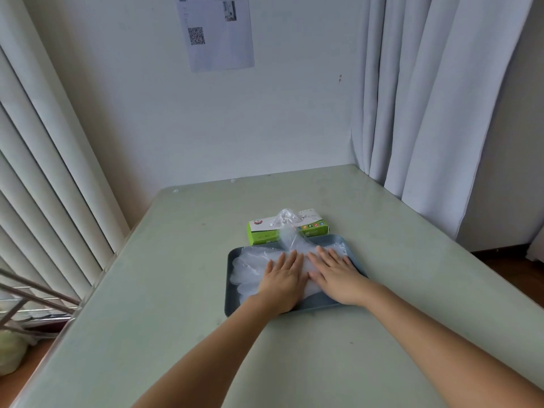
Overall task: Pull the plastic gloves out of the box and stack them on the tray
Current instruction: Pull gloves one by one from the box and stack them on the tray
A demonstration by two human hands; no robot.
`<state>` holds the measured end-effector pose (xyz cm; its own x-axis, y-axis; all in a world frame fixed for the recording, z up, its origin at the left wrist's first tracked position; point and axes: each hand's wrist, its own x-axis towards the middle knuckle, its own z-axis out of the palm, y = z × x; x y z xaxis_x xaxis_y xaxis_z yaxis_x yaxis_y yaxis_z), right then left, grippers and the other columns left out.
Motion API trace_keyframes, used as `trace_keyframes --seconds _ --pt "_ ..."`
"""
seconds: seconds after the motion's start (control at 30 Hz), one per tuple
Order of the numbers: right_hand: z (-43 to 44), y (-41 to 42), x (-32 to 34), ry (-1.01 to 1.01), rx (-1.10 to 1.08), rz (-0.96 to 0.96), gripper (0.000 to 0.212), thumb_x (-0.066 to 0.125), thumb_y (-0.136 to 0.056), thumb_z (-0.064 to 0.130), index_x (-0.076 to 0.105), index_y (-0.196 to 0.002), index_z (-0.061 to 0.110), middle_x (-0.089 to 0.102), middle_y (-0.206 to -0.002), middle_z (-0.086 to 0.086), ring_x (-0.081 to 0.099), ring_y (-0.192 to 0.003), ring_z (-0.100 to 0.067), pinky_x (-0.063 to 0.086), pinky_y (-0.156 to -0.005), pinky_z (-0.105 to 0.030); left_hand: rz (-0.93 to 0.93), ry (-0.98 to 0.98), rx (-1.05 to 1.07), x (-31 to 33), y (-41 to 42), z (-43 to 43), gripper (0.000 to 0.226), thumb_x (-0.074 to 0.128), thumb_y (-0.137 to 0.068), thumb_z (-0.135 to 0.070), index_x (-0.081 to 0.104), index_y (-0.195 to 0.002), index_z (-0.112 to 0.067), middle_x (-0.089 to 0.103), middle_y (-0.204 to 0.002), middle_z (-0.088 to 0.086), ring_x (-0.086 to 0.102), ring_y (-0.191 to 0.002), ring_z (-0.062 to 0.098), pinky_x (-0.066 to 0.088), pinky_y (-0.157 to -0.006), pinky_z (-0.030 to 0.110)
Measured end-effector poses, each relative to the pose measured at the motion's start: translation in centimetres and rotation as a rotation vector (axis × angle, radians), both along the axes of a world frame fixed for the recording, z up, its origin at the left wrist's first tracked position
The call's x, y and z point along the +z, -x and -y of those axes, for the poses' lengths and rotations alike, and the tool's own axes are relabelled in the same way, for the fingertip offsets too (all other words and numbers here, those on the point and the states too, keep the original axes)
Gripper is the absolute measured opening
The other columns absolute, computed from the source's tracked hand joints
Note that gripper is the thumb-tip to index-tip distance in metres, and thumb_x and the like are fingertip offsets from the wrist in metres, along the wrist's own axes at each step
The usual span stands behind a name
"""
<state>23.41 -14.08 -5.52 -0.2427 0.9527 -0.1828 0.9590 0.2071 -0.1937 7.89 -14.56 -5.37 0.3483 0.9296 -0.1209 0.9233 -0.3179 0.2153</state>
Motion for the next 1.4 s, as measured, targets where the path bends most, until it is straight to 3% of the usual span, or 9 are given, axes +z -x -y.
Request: trace_keyframes --seconds 0.17,0.4,0.63,0.77,0.87,0.97,1.1,1.23,1.4 --pt "0.0 -0.1 0.0 0.009 -0.015 0.005 0.058 0.016 -0.103 0.045 -0.006 -0.153 0.025 -0.017 -0.159 -0.006 -0.017 -0.146 -0.029 -0.009 -0.117 -0.039 -0.034 0.039 0.138 -0.2 1.9 0.0 0.064 0.016 -0.099 -0.055 -0.005 -0.153 -0.027 -0.012 -0.160 -0.003 -0.011 -0.147 0.020 -0.006 -0.117 0.047" --pt "0.4 0.0 0.2 0.031 -0.060 -0.003 0.067 0.020 -0.097 0.061 -0.005 -0.152 0.032 -0.021 -0.157 -0.016 -0.021 -0.144 -0.032 -0.012 -0.116 -0.039 -0.036 0.078 0.297 -0.1 3.0 0.5 0.078 0.018 -0.093 -0.067 -0.007 -0.153 -0.025 -0.017 -0.159 0.003 -0.016 -0.146 0.027 -0.009 -0.115 0.050" --pt "0.3 0.2 0.3 -0.003 -0.126 0.144 0.080 0.015 -0.089 0.074 -0.005 -0.153 0.029 -0.014 -0.157 -0.022 -0.014 -0.147 -0.030 -0.017 -0.113 -0.047 -0.041 0.079 0.322 -0.2 2.9 0.4 0.080 0.020 -0.091 -0.070 -0.007 -0.152 -0.025 -0.017 -0.159 0.005 -0.016 -0.146 0.029 -0.008 -0.116 0.049" --pt "-0.5 -0.4 1.3 0.009 -0.103 0.165 0.082 0.021 -0.089 0.074 0.003 -0.153 0.027 -0.003 -0.159 -0.019 -0.002 -0.148 -0.027 -0.012 -0.115 -0.048 -0.039 0.149 0.299 0.5 3.3 -0.4 0.084 0.028 -0.090 -0.069 -0.007 -0.152 -0.025 -0.016 -0.159 0.005 -0.015 -0.146 0.029 -0.006 -0.116 0.049" --pt "-1.6 -1.0 2.6 -0.071 -0.088 0.119 0.072 0.032 -0.090 0.069 0.039 -0.140 0.017 0.042 -0.145 -0.012 0.034 -0.138 -0.023 0.009 -0.116 -0.045 -0.032 0.206 0.229 2.1 4.1 -1.9 0.084 0.045 -0.089 -0.063 0.016 -0.151 -0.016 0.011 -0.159 0.011 0.014 -0.145 0.032 0.016 -0.116 0.043" --pt "-4.1 -1.6 4.8 -0.284 -0.163 -0.112 0.044 0.051 -0.092 0.052 0.063 -0.109 0.013 0.065 -0.111 -0.006 0.058 -0.104 -0.024 0.041 -0.088 -0.033 0.105 0.059 0.263 4.6 5.3 -3.8 0.058 0.055 -0.090 -0.050 0.050 -0.134 -0.012 0.053 -0.137 0.009 0.051 -0.122 0.026 0.039 -0.097 0.029" --pt "-8.7 -1.8 6.7 -0.369 -0.125 -0.347 0.025 0.064 -0.088 0.021 0.067 -0.111 0.013 0.066 -0.113 -0.004 0.059 -0.105 -0.019 0.041 -0.084 -0.024 0.287 -0.164 0.308 6.9 6.5 -7.3 0.042 0.060 -0.091 -0.034 0.056 -0.128 -0.015 0.060 -0.127 0.004 0.055 -0.115 0.020 0.038 -0.088 0.023" --pt "-12.4 -0.1 7.6 -0.316 0.038 -0.433 0.020 0.065 -0.084 0.004 0.073 -0.101 0.011 0.070 -0.102 -0.003 0.063 -0.093 -0.014 0.042 -0.078 -0.017 0.371 -0.143 0.254 6.4 6.5 -10.5 0.039 0.065 -0.088 -0.024 0.059 -0.125 -0.014 0.063 -0.125 0.002 0.055 -0.115 0.017 0.037 -0.089 0.019" --pt "-14.8 2.5 6.1 -0.159 0.120 -0.425 0.019 0.070 -0.084 0.016 0.074 -0.102 0.012 0.069 -0.096 0.003 0.060 -0.082 -0.005 0.041 -0.068 -0.007 0.313 -0.024 0.189 4.1 5.5 -12.9 0.051 0.063 -0.089 -0.033 0.050 -0.136 -0.017 0.056 -0.134 0.003 0.053 -0.118 0.021 0.038 -0.095 0.025"
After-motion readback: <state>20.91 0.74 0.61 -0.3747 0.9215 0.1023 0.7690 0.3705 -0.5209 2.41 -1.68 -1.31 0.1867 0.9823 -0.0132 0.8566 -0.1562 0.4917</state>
